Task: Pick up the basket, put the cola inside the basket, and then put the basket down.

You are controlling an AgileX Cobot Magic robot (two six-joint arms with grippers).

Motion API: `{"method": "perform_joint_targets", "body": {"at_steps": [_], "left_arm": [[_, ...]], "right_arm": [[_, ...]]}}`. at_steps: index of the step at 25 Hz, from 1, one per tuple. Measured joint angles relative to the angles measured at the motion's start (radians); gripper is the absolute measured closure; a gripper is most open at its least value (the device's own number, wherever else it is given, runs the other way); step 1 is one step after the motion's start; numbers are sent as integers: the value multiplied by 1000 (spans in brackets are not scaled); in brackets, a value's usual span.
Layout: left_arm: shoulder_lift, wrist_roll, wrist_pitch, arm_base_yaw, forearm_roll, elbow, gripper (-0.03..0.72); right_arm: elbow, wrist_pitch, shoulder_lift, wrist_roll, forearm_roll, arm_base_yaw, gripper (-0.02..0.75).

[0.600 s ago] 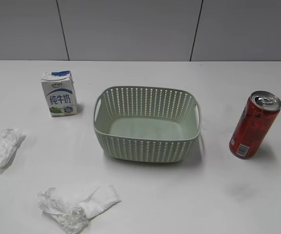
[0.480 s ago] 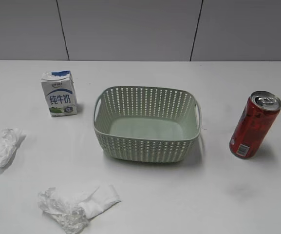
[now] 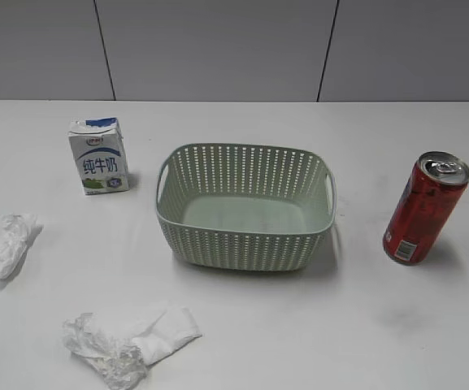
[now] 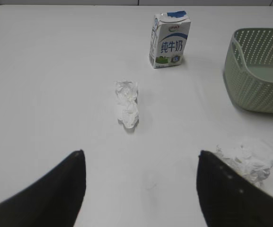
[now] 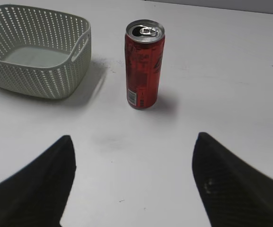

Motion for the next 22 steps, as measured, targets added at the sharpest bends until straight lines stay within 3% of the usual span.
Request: {"method": "perform_joint_targets", "body": {"at_steps": [9,17,22], "left_arm": [[54,0,-44,0,-5,-15,135],[384,5,-285,0,-137,-88,135],[611,101,-328,0,-222,-202,135]], "right_arm": [[0,0,0,0,0,0,153],[0,0,0,0,0,0,153],[0,0,0,0,0,0,153]]}}
